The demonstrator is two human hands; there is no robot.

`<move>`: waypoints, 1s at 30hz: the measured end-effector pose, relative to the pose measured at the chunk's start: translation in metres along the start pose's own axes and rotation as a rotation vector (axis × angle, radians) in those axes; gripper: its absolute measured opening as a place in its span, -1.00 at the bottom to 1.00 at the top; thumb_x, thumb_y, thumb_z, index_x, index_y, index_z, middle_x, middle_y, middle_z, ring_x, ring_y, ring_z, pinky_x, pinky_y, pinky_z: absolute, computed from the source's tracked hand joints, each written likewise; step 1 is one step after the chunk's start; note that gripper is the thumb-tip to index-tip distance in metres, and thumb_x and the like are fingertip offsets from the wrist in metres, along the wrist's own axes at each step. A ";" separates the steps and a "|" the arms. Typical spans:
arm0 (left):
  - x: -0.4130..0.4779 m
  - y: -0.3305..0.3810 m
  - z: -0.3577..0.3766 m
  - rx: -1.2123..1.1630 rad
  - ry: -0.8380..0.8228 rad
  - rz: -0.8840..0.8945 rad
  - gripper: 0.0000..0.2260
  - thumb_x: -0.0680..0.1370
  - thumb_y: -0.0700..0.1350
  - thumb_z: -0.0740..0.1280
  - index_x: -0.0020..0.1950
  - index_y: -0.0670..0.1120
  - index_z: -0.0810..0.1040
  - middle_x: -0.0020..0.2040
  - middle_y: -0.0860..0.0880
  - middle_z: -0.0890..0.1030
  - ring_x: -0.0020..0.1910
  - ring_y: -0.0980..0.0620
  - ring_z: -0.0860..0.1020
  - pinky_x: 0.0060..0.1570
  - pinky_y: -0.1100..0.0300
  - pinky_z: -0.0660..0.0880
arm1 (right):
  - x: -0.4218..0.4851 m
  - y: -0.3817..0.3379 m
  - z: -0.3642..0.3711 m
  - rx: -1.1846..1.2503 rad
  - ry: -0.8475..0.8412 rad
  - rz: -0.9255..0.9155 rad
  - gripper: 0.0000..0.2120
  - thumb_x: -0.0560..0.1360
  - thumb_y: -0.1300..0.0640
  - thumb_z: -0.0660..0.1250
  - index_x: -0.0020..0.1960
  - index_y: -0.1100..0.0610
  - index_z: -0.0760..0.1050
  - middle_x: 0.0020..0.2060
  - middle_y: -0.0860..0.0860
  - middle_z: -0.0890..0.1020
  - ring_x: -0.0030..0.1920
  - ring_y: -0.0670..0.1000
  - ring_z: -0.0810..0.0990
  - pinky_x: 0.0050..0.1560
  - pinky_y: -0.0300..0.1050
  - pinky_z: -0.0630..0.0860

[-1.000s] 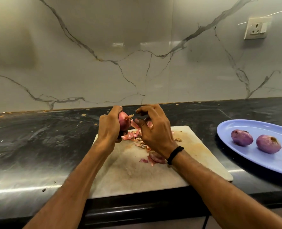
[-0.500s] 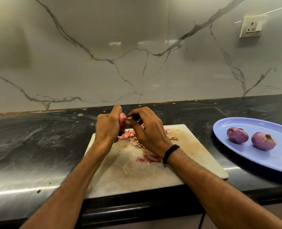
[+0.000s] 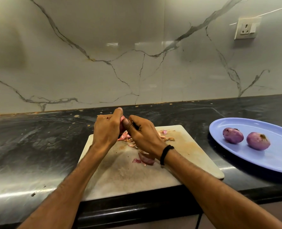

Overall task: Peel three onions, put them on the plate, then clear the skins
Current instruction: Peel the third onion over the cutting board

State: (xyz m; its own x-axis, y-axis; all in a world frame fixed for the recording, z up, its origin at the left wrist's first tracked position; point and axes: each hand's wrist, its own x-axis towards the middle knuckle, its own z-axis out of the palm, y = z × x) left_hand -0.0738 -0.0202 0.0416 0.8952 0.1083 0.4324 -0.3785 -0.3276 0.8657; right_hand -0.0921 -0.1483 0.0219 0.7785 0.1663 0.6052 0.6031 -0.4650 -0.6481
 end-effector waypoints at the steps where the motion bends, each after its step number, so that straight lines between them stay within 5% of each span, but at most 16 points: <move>1: -0.001 0.000 0.000 0.013 0.004 0.007 -0.43 0.49 0.21 0.19 -0.35 -0.30 0.51 -0.46 -0.20 0.49 -0.38 -0.25 0.50 -0.24 -0.20 0.54 | 0.000 0.000 -0.001 0.021 -0.007 0.022 -0.71 0.66 0.05 0.18 -0.20 0.14 0.43 -0.35 0.01 0.49 -0.33 0.01 0.45 -0.31 -0.10 0.42; 5: 0.000 -0.002 0.000 0.003 -0.011 -0.026 -0.43 0.51 0.22 0.22 -0.30 -0.30 0.56 -0.37 -0.27 0.57 -0.28 -0.34 0.60 -0.30 -0.14 0.53 | 0.001 -0.001 -0.003 0.138 -0.028 0.082 -0.70 0.65 0.12 0.18 -0.25 0.10 0.42 -0.37 -0.02 0.48 -0.32 -0.02 0.45 -0.25 0.03 0.49; 7: 0.002 -0.002 0.001 -0.035 -0.041 -0.087 -0.50 0.59 0.14 0.25 -0.29 -0.28 0.56 -0.43 -0.19 0.54 -0.39 -0.22 0.56 -0.45 0.05 0.43 | 0.001 0.000 -0.003 0.096 -0.008 0.048 -0.72 0.64 0.16 0.20 -0.26 0.08 0.41 -0.38 -0.06 0.47 -0.34 -0.10 0.43 -0.30 -0.15 0.46; 10: 0.002 0.000 0.002 -0.105 -0.092 -0.219 -0.60 0.61 0.08 0.25 -0.26 -0.20 0.56 -0.46 -0.10 0.50 -0.50 -0.02 0.46 -0.53 0.22 0.29 | 0.000 0.004 0.002 -0.039 0.087 -0.093 -0.73 0.61 0.22 0.25 -0.27 0.08 0.38 -0.41 -0.11 0.42 -0.40 -0.14 0.38 -0.38 -0.33 0.34; 19: -0.002 0.005 -0.003 -0.342 -0.203 -0.528 -0.66 0.61 0.09 0.17 -0.14 -0.14 0.51 -0.40 -0.09 0.51 -0.49 0.03 0.40 -0.53 0.28 0.22 | -0.006 -0.001 0.003 -0.460 0.152 -0.559 -0.84 0.38 0.37 0.21 -0.10 0.21 0.50 -0.30 0.05 0.49 -0.28 -0.07 0.33 -0.23 -0.36 0.18; 25: 0.000 0.007 -0.009 -0.438 -0.150 -0.484 -0.58 0.59 0.12 0.19 0.01 -0.23 0.57 -0.23 -0.17 0.61 -0.50 0.03 0.47 -0.63 0.30 0.25 | 0.002 0.006 -0.006 -0.232 0.448 -0.335 -0.81 0.49 0.44 0.30 -0.23 0.23 0.41 -0.32 -0.05 0.41 -0.33 -0.13 0.32 -0.31 -0.37 0.27; 30: 0.000 0.008 -0.008 -0.418 -0.073 -0.417 -0.67 0.61 0.13 0.19 0.07 -0.12 0.54 -0.12 -0.16 0.67 -0.32 -0.04 0.56 -0.53 0.25 0.41 | 0.003 0.006 -0.005 -0.227 0.491 -0.273 -0.90 0.54 0.30 0.32 -0.16 0.25 0.46 -0.30 0.01 0.49 -0.31 -0.09 0.39 -0.31 -0.33 0.35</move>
State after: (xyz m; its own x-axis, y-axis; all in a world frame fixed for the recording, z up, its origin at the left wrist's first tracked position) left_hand -0.0789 -0.0157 0.0504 0.9965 0.0784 0.0291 -0.0389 0.1271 0.9911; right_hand -0.0872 -0.1547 0.0221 0.3972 -0.0901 0.9133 0.6753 -0.6451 -0.3574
